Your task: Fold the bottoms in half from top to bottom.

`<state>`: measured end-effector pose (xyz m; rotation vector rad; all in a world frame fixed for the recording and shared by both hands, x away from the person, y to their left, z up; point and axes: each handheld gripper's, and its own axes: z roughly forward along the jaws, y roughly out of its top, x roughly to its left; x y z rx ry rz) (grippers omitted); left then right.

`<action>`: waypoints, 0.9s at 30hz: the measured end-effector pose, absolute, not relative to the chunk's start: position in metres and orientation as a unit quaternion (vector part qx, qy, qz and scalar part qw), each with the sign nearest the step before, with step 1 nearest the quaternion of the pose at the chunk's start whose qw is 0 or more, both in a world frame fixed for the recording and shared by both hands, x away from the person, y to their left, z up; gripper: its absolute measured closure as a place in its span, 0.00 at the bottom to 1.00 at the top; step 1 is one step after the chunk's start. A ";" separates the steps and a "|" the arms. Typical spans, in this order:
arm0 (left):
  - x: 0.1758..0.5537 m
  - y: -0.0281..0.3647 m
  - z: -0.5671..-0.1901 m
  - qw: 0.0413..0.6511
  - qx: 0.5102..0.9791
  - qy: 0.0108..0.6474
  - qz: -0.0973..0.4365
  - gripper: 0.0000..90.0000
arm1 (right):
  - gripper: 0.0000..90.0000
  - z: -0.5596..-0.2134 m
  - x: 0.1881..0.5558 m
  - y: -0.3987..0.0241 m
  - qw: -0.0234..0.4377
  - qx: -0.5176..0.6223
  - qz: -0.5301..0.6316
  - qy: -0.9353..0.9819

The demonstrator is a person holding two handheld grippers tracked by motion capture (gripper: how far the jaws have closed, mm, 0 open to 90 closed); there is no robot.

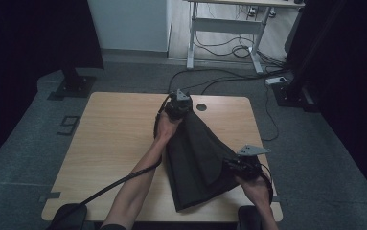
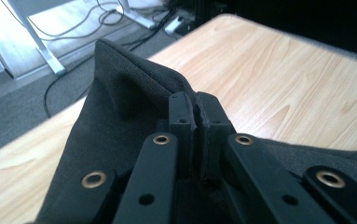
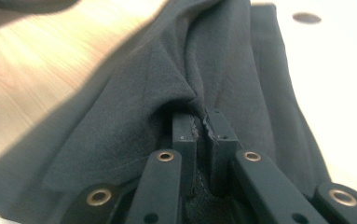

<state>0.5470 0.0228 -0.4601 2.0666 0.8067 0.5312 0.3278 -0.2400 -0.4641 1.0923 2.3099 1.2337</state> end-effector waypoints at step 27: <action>0.486 0.046 -0.465 0.398 0.840 0.310 0.197 0.15 | 0.38 -0.465 0.315 -0.283 0.152 0.439 0.413 0.784</action>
